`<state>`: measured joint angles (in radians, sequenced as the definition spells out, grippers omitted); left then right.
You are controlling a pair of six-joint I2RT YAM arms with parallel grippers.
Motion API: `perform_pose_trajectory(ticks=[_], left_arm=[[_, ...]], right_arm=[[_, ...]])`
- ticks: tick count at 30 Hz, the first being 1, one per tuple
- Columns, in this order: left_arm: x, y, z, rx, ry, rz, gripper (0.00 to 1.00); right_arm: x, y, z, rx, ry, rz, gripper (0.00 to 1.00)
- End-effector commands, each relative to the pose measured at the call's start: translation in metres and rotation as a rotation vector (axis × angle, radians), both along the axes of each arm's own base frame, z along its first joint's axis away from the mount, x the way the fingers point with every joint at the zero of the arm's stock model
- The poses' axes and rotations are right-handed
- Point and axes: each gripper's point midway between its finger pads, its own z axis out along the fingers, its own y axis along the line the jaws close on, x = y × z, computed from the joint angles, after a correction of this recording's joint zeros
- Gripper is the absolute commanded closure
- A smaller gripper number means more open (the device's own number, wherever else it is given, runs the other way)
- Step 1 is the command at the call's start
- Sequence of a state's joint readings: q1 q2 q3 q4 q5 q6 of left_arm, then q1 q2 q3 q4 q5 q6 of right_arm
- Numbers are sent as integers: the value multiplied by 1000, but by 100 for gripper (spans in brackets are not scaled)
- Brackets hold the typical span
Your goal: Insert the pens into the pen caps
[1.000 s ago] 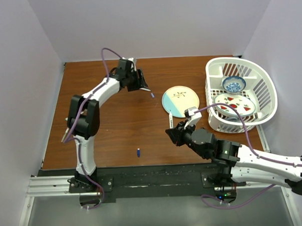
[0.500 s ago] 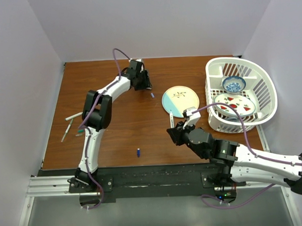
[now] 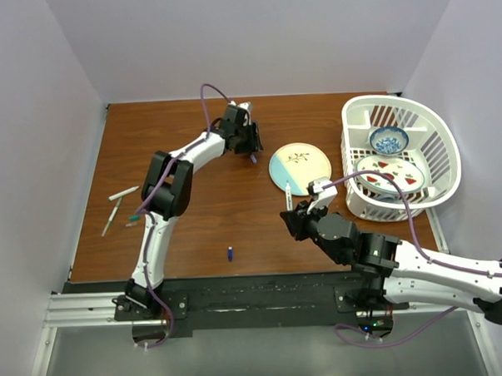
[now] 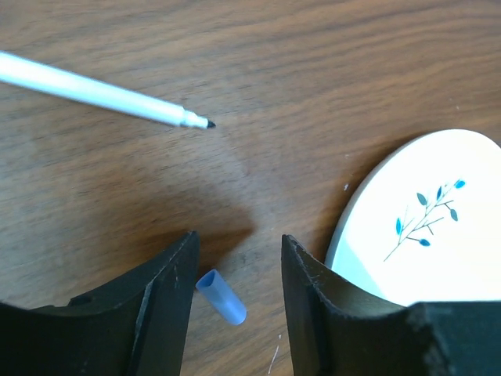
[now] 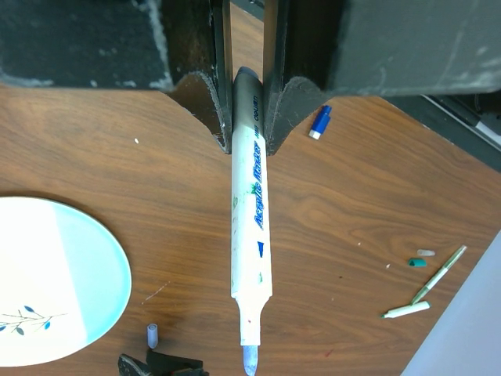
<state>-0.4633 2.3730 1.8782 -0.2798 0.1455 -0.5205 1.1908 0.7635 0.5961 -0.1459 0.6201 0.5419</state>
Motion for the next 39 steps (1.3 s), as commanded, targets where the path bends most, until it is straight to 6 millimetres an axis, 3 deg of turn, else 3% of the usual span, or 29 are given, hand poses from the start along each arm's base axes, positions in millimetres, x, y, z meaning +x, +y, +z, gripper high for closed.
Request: perform_pose_trajectory(ticks=[1,7,13,19,25,32,39], left_arm=[[-3,-8,-2,-33,-28,-69,52],[-15,-5,-4,-20,2,-77,58],[-45,-2,-3,-31,14,-86,62],[-77,14,-12,2,62,-69,65],[-100,8,2,-6,10,-129,65],[-76,14,12,112,-83,-162,55],[-56,16,2,235,-132,-231,52]], right_arm=[[5,-4,27,64,-35,-42,100],[5,-2,30,74,-29,-40,100],[4,0,29,73,-16,-31,100],[1,1,28,81,4,-25,100],[-5,4,24,109,38,1,100],[-10,2,21,119,57,15,100],[-10,-8,26,125,42,-2,100]])
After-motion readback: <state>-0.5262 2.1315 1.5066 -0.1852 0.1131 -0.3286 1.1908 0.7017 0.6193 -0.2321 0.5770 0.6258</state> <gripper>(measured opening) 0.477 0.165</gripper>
